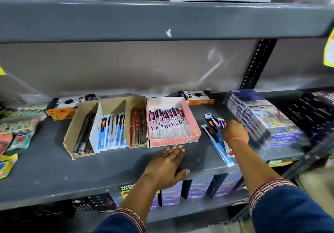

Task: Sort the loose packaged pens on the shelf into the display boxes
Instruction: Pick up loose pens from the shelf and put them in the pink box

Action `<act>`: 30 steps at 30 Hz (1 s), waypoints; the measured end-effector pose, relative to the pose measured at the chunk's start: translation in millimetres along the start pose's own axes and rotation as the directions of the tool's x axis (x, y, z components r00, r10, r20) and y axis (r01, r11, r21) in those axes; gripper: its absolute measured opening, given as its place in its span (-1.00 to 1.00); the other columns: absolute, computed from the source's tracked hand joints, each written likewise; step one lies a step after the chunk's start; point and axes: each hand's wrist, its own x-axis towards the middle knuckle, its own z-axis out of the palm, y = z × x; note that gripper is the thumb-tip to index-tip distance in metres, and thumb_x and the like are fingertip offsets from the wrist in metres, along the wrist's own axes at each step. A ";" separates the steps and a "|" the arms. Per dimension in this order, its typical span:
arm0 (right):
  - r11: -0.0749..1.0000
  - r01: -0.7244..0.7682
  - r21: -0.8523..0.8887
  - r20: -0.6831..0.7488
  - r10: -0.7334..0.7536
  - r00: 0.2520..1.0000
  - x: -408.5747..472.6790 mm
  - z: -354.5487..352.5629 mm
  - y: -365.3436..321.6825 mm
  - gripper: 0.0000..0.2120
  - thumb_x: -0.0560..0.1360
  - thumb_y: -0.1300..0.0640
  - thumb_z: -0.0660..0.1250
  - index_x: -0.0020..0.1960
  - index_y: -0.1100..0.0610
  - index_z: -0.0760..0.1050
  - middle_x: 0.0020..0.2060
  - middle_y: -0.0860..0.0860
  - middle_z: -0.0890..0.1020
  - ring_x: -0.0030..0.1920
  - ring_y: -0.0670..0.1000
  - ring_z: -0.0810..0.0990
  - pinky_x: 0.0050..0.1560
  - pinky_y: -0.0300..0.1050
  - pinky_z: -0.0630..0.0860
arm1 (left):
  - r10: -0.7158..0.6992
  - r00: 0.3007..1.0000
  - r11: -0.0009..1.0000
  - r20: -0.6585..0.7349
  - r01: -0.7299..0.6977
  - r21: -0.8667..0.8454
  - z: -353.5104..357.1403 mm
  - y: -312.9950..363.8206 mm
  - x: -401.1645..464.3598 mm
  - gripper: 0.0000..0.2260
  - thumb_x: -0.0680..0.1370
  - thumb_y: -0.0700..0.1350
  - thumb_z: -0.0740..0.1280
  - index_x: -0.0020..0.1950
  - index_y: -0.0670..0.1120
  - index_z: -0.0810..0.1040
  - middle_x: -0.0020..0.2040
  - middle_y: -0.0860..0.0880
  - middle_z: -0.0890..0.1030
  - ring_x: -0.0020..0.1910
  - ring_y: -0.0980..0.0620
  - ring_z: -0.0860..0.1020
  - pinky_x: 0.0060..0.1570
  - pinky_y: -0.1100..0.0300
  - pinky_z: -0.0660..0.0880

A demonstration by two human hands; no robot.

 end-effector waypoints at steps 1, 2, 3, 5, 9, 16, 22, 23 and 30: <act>0.999 -0.037 -0.016 0.030 0.037 0.999 0.8 0.5 7.9 -0.60 0.51 0.15 0.25 0.31 0.27 0.43 0.26 0.28 0.52 0.28 0.28 0.49 0.24 0.11 0.46 | 0.005 1.000 1.000 0.002 -0.005 -0.007 -0.9 4.4 3.5 -0.42 0.61 0.18 -0.01 0.53 -0.08 -0.07 0.55 -0.02 -0.06 0.51 0.05 -0.08 0.40 0.23 -0.17; 0.998 -0.065 -0.011 0.054 0.065 0.996 1.2 0.4 13.2 -0.59 0.50 0.15 0.26 0.31 0.27 0.43 0.25 0.27 0.53 0.27 0.27 0.50 0.24 0.11 0.46 | 0.004 1.000 1.000 0.000 -0.004 -0.006 -1.1 7.4 6.9 -0.43 0.62 0.17 -0.01 0.52 -0.08 -0.06 0.55 -0.03 -0.04 0.51 0.05 -0.07 0.41 0.23 -0.16; 0.997 -0.081 0.003 0.076 0.081 0.994 2.6 1.6 17.7 -0.60 0.49 0.18 0.26 0.30 0.28 0.44 0.23 0.27 0.55 0.24 0.27 0.53 0.22 0.11 0.48 | 0.001 1.000 1.000 -0.003 -0.001 -0.001 -0.3 9.0 9.8 -0.44 0.62 0.16 -0.02 0.52 -0.09 -0.06 0.55 -0.03 -0.03 0.51 0.05 -0.06 0.42 0.22 -0.15; 0.992 -0.109 0.058 0.116 0.102 0.988 6.2 2.6 21.7 -0.64 0.49 0.24 0.25 0.26 0.32 0.47 0.20 0.29 0.58 0.19 0.26 0.58 0.18 0.09 0.51 | -0.016 1.000 1.000 -0.008 0.016 0.000 2.8 7.8 12.8 -0.45 0.62 0.16 -0.03 0.52 -0.08 -0.06 0.55 -0.03 -0.03 0.51 0.06 -0.06 0.42 0.22 -0.15; 0.975 -0.158 0.154 0.158 0.134 0.978 15.1 5.7 25.8 -0.69 0.49 0.28 0.22 0.19 0.38 0.50 0.16 0.31 0.60 0.16 0.25 0.59 0.16 0.05 0.52 | -0.022 1.000 1.000 -0.008 0.022 0.007 6.4 5.4 12.8 -0.46 0.62 0.16 -0.04 0.52 -0.07 -0.06 0.55 -0.02 -0.02 0.51 0.06 -0.06 0.41 0.23 -0.17; 0.888 -0.286 0.362 0.290 0.184 0.939 16.9 -6.4 28.2 -0.65 0.44 0.28 0.39 0.20 0.33 0.48 -0.04 0.22 0.60 -0.04 0.12 0.51 0.02 -0.07 0.45 | -0.020 0.999 1.000 -0.044 0.019 -0.011 7.3 4.5 12.8 -0.47 0.62 0.15 -0.03 0.52 -0.05 -0.03 0.55 0.00 -0.01 0.50 0.08 -0.05 0.41 0.25 -0.17; 0.634 -0.438 0.638 0.470 0.130 0.873 14.8 -28.7 25.8 -0.77 0.50 0.28 0.34 0.10 0.39 0.52 0.12 0.31 0.56 -0.07 0.15 0.54 0.01 -0.02 0.48 | -0.027 0.998 0.999 -0.053 0.026 -0.025 5.4 6.1 11.7 -0.48 0.63 0.15 -0.02 0.52 -0.05 -0.01 0.55 0.01 0.01 0.50 0.08 -0.04 0.41 0.25 -0.15; 0.571 -0.454 0.684 0.491 0.101 0.866 10.3 -33.1 21.4 -0.92 0.50 0.28 0.33 -0.11 0.31 0.55 -0.07 0.27 0.58 -0.22 0.09 0.51 -0.13 -0.09 0.48 | -0.026 0.998 0.999 -0.060 0.025 -0.026 5.1 6.4 11.2 -0.48 0.63 0.14 -0.02 0.52 -0.05 0.00 0.55 0.01 0.02 0.50 0.08 -0.03 0.42 0.25 -0.13; 0.327 -0.372 0.868 0.457 -0.238 0.857 -12.6 -41.4 -11.7 -0.72 0.52 0.42 0.17 -0.25 0.13 0.47 -0.65 -0.07 0.59 -0.66 -0.20 0.48 -0.53 -0.39 0.37 | -0.054 0.995 0.998 -0.081 0.052 -0.023 3.0 6.9 5.2 -0.47 0.62 0.14 0.00 0.52 -0.07 0.03 0.55 -0.01 0.04 0.50 0.06 -0.01 0.43 0.21 -0.05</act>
